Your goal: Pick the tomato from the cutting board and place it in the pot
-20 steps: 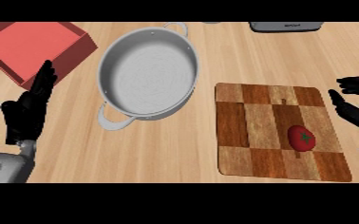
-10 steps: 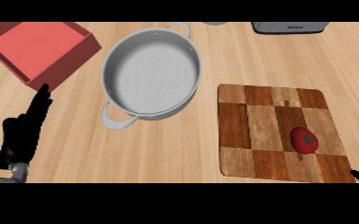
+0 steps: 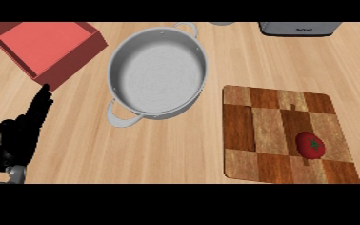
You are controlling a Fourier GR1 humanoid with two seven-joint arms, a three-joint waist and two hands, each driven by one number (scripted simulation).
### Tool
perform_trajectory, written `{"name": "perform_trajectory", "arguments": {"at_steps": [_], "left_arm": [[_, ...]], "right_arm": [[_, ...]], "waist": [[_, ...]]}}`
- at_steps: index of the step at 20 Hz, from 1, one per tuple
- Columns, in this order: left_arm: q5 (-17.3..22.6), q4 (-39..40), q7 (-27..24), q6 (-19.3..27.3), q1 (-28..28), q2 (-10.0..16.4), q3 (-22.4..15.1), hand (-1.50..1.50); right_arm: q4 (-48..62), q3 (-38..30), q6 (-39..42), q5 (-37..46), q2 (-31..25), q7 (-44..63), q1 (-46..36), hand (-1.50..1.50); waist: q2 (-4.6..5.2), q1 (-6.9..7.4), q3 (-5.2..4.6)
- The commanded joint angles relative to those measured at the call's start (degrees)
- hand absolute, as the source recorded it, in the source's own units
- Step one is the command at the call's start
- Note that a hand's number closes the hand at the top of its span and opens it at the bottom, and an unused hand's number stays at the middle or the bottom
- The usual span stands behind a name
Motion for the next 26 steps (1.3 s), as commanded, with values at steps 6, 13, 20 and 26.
{"name": "perform_trajectory", "arguments": {"at_steps": [6, 13, 20, 26], "left_arm": [[-1.0, 0.0, 0.5, -0.8, -2.0, -1.3, -0.6, 0.0], [-2.9, -1.1, 3.4, -0.6, -2.3, -1.9, 0.3, 0.0], [-4.6, -1.8, 4.2, -2.1, -1.3, -4.4, 2.3, 0.0], [-7.3, -1.8, 1.1, -4.6, 2.1, -6.2, 5.1, 0.0]], "right_arm": [[-0.1, 9.2, 19.4, -1.9, -12.0, 24.6, -10.5, -1.5], [3.1, 18.1, 27.6, -4.1, -6.8, 37.5, -24.0, -1.5], [8.2, 20.3, 32.2, 0.4, -0.3, 42.2, -31.1, -1.5], [14.9, 19.2, 34.8, 7.5, 3.8, 38.5, -32.2, -1.5]], "waist": [[0.5, 1.92, -0.03], [0.16, 0.88, 0.07], [0.02, 0.02, 0.08], [0.02, -0.09, 0.09]]}}
